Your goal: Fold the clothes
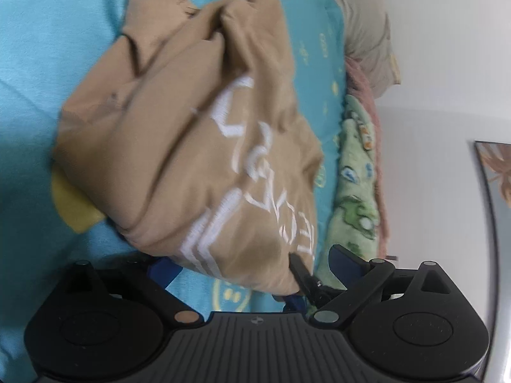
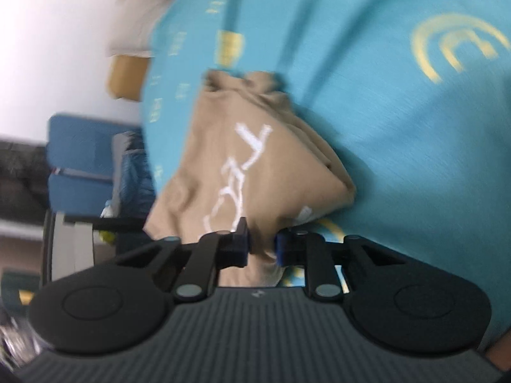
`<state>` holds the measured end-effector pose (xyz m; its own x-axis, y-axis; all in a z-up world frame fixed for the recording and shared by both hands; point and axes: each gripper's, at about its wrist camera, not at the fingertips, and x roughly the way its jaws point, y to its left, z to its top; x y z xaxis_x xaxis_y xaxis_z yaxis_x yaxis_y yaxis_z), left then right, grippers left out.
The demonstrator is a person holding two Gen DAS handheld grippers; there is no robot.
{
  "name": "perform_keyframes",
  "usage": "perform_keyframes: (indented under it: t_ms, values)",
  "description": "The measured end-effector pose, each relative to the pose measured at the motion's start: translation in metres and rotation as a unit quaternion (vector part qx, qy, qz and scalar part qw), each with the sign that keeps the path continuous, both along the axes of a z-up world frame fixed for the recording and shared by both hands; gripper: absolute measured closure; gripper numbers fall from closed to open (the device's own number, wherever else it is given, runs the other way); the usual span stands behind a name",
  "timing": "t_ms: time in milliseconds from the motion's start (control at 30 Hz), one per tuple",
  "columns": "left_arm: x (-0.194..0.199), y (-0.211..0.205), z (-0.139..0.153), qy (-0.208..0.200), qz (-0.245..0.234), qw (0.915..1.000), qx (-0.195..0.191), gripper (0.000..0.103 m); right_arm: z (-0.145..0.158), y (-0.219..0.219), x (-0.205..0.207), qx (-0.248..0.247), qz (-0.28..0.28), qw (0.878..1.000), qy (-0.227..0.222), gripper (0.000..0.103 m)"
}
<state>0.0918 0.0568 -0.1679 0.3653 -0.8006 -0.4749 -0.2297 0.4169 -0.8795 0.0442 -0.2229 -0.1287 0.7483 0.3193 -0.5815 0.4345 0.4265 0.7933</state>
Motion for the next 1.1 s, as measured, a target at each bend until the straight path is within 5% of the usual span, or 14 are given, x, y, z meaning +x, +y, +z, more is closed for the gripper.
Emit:
perform_keyframes:
  t_ms: [200, 267, 467, 633, 700, 767, 800, 867, 1000, 1100]
  values:
    - [0.008, -0.015, -0.001, 0.0, -0.015, 0.9975, -0.069, 0.005, 0.023, 0.001, 0.002, 0.02, 0.019, 0.996, -0.082, 0.088]
    - [0.009, -0.017, -0.003, 0.005, -0.007, 0.9979, -0.064, 0.009, 0.026, -0.004, 0.002, 0.03, 0.018, 0.995, -0.094, 0.088]
    - [0.005, 0.008, -0.005, 0.016, 0.097, 0.9943, -0.042, 0.037, 0.025, -0.018, -0.003, 0.052, -0.012, 0.995, -0.081, 0.088]
    - [-0.003, 0.015, -0.001, 0.013, 0.141, 0.9899, -0.014, 0.077, 0.008, -0.018, -0.006, 0.078, -0.016, 0.997, -0.022, 0.085]
    - [-0.002, 0.014, 0.002, 0.008, 0.144, 0.9896, -0.008, 0.081, -0.005, -0.013, -0.005, 0.095, -0.008, 0.995, -0.002, 0.067]
    - [-0.001, 0.011, 0.005, 0.0, 0.145, 0.9894, -0.006, 0.083, -0.014, -0.006, -0.004, 0.123, 0.008, 0.992, 0.006, 0.022]
    - [-0.001, 0.012, 0.006, -0.005, 0.145, 0.9894, -0.005, 0.084, -0.019, -0.001, -0.002, 0.14, 0.016, 0.99, 0.009, 0.018]
    - [-0.002, 0.018, 0.01, -0.012, 0.147, 0.9891, -0.005, 0.084, -0.027, 0.006, 0.003, 0.164, 0.027, 0.986, 0.014, 0.019]
    - [-0.004, 0.027, 0.011, -0.016, 0.154, 0.9879, -0.009, 0.084, -0.031, 0.001, 0.001, 0.128, -0.017, 0.991, 0.027, 0.021]
    - [-0.007, 0.032, 0.011, -0.022, 0.153, 0.9879, -0.005, 0.085, -0.021, -0.008, -0.005, 0.086, -0.054, 0.995, 0.008, 0.052]
